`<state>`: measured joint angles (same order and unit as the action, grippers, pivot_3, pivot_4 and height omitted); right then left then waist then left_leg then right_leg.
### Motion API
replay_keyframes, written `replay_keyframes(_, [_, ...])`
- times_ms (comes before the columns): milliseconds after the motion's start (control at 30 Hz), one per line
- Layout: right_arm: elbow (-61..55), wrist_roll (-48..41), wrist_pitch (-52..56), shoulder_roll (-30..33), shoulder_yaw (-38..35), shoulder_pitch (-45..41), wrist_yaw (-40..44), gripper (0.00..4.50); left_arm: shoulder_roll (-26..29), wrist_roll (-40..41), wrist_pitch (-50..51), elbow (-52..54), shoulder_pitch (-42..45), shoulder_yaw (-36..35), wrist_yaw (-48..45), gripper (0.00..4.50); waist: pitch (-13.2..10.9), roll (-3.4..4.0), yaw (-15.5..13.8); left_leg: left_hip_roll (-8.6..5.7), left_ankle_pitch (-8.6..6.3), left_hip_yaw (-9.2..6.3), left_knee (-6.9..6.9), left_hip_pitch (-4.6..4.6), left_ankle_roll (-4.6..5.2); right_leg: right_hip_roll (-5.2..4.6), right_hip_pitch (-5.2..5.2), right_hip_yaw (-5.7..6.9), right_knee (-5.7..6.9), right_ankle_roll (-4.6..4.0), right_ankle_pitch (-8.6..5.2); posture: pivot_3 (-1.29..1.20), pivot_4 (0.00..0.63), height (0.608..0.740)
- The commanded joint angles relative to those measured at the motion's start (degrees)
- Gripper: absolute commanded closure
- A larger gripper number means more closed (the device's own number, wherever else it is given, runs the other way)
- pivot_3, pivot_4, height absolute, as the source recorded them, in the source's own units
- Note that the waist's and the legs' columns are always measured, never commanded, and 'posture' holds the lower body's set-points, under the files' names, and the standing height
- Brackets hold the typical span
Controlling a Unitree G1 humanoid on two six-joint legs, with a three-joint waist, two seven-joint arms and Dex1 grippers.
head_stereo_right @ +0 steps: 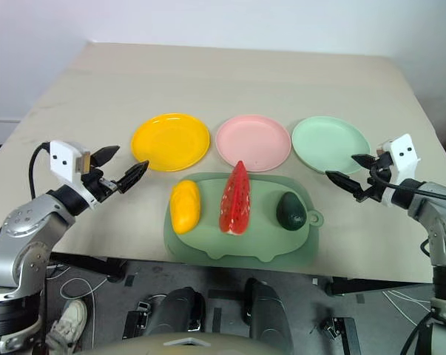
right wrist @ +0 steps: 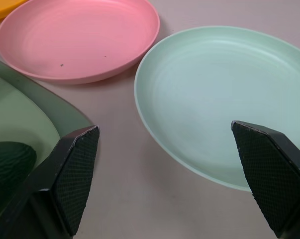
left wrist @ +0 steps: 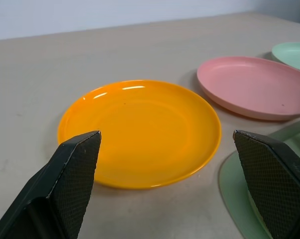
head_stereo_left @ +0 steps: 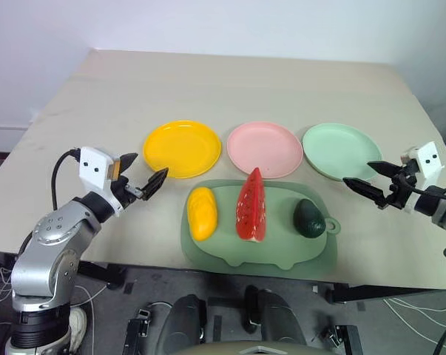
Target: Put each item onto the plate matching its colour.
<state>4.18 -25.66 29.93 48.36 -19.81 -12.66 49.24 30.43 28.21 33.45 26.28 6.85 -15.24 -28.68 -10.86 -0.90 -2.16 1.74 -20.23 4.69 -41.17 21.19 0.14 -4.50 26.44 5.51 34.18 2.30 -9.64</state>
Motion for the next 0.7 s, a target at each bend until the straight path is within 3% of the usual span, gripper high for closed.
replay_keyframes(33, [-1.8, -0.8, -1.1, -0.2, -2.5, -0.2, -1.1, 0.00, 0.6, 1.2, 0.0, 1.3, 1.0, -0.2, -0.5, 0.04, 0.0, 0.00, 0.0, 0.00, 0.00, 0.00, 0.00, 0.00, 0.00, 0.00, 0.00, 0.00, 0.00, 0.00, 0.00, 0.00, 0.150, 0.740])
replay_keyframes(300, [-4.6, -1.3, -0.7, -1.1, -2.6, 0.8, -2.9, 0.00, 0.5, 2.2, -0.6, 1.6, 0.9, 0.4, -1.3, 0.04, 0.0, 0.00, 0.0, 0.00, 0.00, 0.00, 0.00, 0.00, 0.00, 0.00, 0.01, 0.00, 0.01, 0.00, 0.00, 0.00, 0.150, 0.740])
replay_keyframes(700, [-16.5, -4.2, 5.8, -3.4, -3.5, 6.6, -7.4, 0.00, 3.9, 5.2, -0.5, -0.7, 0.5, -4.2, -4.6, 0.04, 0.0, 0.00, 0.0, 0.02, 0.00, -0.02, 0.01, 0.00, 0.00, 0.01, 0.01, 0.00, 0.01, 0.00, -0.01, 0.00, 0.150, 0.740])
